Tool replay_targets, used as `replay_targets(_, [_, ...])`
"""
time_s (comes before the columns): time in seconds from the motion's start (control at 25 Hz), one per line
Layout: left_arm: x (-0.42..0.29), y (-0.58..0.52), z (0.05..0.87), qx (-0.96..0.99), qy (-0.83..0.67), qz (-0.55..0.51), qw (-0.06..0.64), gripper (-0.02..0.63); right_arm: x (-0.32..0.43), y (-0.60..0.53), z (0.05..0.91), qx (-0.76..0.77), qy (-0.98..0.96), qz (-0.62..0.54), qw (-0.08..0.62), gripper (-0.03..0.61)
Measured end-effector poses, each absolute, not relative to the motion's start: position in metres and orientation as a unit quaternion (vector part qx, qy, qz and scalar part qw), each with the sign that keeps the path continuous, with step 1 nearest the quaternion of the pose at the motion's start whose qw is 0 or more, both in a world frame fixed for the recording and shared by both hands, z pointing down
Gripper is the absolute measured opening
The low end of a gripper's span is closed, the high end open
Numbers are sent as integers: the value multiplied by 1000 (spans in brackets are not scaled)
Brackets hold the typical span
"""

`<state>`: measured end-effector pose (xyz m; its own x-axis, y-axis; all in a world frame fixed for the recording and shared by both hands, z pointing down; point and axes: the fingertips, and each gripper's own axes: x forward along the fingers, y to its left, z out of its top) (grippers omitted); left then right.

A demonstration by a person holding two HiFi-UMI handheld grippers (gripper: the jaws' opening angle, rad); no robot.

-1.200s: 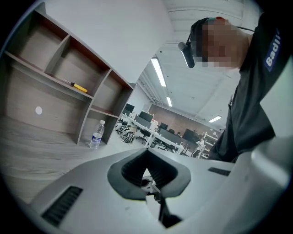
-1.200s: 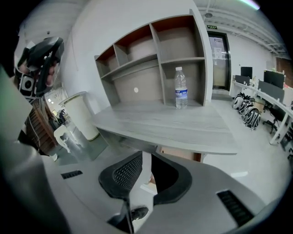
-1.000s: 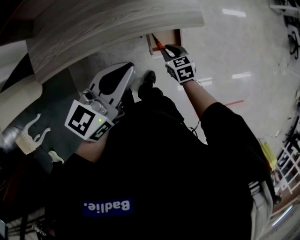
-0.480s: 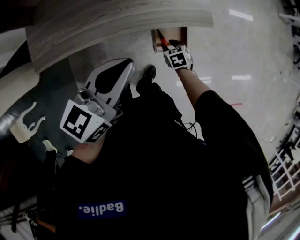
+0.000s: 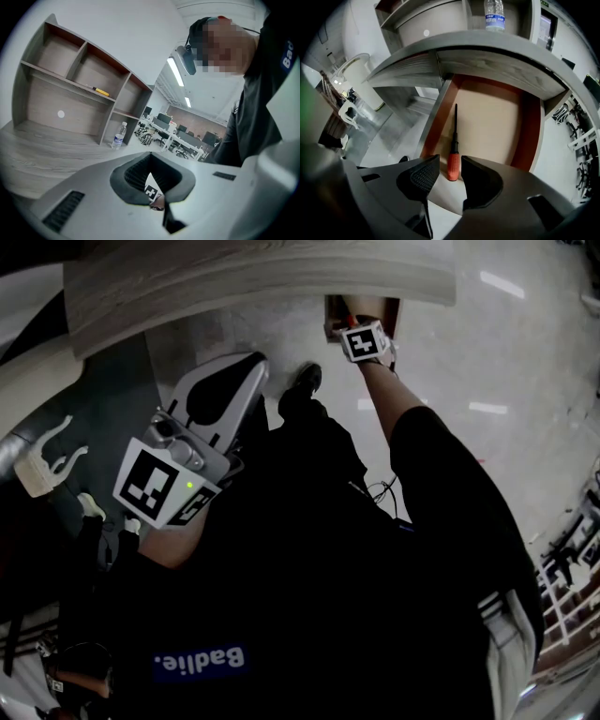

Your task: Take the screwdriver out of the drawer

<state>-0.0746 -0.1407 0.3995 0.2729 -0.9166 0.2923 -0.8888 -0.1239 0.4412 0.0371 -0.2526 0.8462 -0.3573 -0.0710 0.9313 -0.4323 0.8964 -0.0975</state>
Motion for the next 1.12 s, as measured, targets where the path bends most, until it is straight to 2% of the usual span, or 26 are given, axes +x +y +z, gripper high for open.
replay_targets(0.76, [-72,-114,405,729,-618,12,293,2,45,-258,883,144,-756,115,629,133])
replay_targets(1.12, [-72,-108,402,732,-616,5,292,2,52,-266,878,139,-752,107,635,117])
